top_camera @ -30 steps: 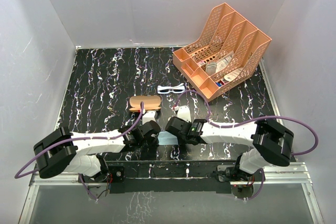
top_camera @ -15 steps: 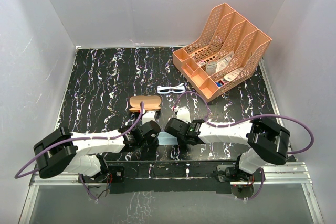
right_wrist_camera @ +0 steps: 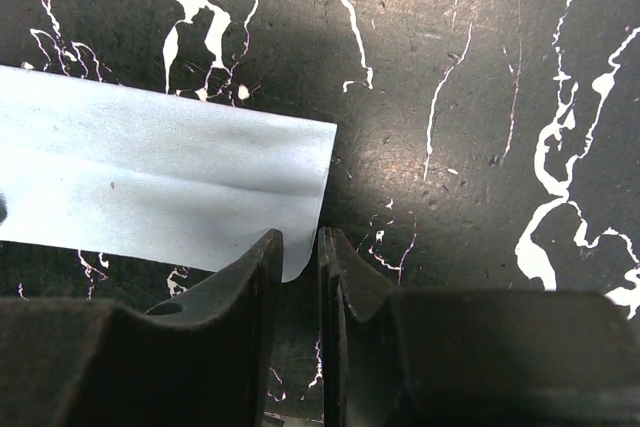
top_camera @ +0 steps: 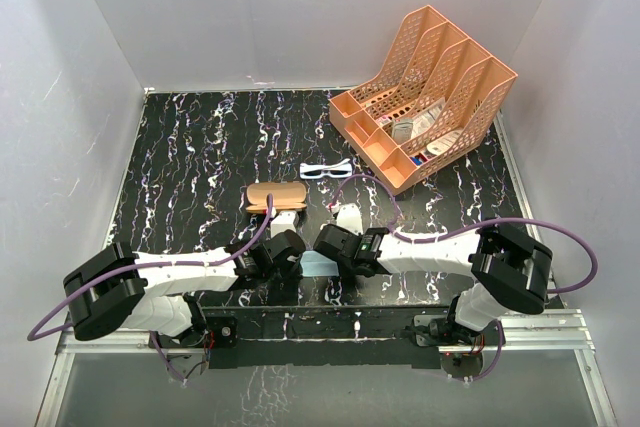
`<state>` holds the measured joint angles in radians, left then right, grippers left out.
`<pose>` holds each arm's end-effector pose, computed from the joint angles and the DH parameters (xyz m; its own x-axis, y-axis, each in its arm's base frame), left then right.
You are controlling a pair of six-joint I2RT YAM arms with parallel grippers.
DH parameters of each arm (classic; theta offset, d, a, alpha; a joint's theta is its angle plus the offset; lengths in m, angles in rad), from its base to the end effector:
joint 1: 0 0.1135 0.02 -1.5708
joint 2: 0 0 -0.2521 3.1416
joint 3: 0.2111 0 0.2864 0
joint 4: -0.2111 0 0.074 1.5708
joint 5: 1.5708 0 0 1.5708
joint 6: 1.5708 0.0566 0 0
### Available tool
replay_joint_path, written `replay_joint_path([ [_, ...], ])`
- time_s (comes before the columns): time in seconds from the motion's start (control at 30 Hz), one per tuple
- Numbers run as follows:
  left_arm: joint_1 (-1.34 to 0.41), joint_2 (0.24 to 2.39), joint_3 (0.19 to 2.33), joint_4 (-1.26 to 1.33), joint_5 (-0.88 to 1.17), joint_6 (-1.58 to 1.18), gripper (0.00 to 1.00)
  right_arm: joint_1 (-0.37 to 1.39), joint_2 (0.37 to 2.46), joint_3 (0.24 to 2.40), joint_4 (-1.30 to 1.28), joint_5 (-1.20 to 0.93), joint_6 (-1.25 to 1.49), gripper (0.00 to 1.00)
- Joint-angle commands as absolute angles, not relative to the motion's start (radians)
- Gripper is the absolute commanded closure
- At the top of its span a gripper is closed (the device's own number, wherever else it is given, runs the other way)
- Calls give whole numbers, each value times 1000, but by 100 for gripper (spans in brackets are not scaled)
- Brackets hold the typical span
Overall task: Organize the sunglasses
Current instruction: Pick up the glasses cleaning cloth from the center of the board.
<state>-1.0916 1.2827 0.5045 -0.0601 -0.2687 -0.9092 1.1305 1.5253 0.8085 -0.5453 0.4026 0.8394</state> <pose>0.1405 -0.2379 0.1058 -0.8210 -0.0697 -0.5666 0.2049 0.8904 -0.4064 0.1468 0.2596 0.1065 -0.8529 -0.2037 -0.4807 -0.2198 0.9753 -0.0232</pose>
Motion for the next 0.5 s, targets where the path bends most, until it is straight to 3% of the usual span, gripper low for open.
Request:
replay_joint_path([
  [0.0,-1098,1263,487,-96,-247,-913,100,1135,1561,773,-535,362,868,80],
  [0.47,-1098,1270,494,-98,-245,-911,100,1143,1577,748,-485,321,880,84],
])
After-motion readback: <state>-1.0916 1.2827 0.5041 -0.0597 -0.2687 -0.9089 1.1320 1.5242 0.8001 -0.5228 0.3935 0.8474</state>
